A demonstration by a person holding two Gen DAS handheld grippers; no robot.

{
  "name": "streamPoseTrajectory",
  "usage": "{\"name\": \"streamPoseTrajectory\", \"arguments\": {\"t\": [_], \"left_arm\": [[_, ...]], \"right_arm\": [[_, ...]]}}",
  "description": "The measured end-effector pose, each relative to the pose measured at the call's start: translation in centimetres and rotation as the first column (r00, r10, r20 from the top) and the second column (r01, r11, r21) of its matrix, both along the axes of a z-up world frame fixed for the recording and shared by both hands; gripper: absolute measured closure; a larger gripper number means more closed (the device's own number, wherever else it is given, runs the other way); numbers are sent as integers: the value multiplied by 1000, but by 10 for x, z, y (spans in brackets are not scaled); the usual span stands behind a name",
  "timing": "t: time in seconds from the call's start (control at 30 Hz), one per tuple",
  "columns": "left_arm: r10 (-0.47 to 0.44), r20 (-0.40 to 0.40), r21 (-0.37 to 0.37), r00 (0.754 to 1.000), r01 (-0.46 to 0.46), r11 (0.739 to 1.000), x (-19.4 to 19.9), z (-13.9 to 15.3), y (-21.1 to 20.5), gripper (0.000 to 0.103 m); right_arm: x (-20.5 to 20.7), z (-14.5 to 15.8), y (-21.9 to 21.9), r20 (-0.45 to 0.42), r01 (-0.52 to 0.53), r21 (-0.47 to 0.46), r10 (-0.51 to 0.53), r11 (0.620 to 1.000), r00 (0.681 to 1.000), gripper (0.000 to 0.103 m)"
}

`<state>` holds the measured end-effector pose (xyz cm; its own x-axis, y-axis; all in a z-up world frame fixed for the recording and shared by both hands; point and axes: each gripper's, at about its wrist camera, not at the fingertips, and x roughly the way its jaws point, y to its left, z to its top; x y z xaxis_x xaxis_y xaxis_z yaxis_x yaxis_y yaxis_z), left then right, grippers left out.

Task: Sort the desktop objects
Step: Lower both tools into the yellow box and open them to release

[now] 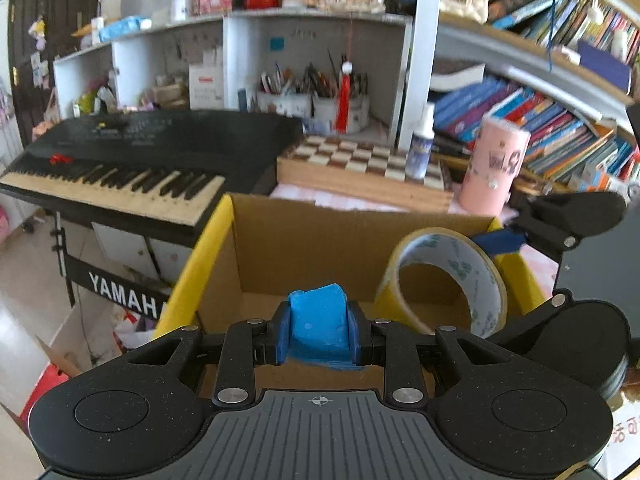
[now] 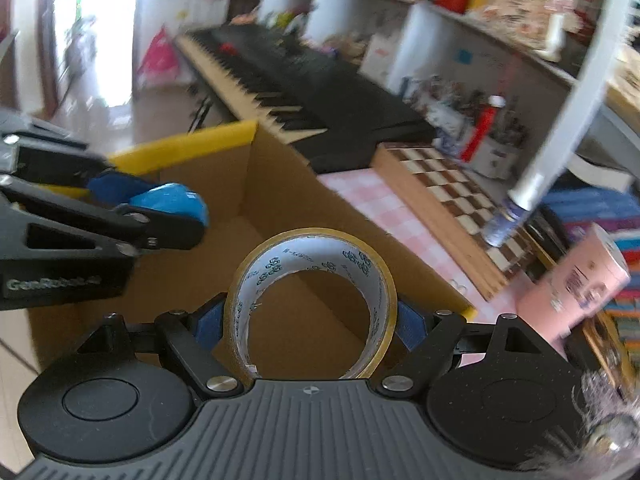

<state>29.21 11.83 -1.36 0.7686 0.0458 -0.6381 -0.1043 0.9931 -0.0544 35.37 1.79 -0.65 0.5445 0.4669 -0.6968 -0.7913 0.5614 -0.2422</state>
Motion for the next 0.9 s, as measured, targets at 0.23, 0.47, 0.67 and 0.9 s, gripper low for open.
{"name": "streamPoseTrajectory", "arguments": {"t": [0.23,0.47,0.67,0.9], "left_arm": [[26,-75,-18,997,-27,999,14,-15,2,77],[53,-122,-45,991,-59,997,14,-16,0,76],[57,-144,-87,988,-70,994,13,-18,-9,76],[48,-137,-84,989,-60,995,13,-17,-11,74]], "right_arm": [[14,-17,20,-59,-184,-121,178,975,982,20],[6,-35,25,-97,-384,-277,372,881,923,20],[7,-41,22,-112,-489,-333,481,806,869,20],[6,-44,19,-112,-520,-351,517,778,849,20]]}}
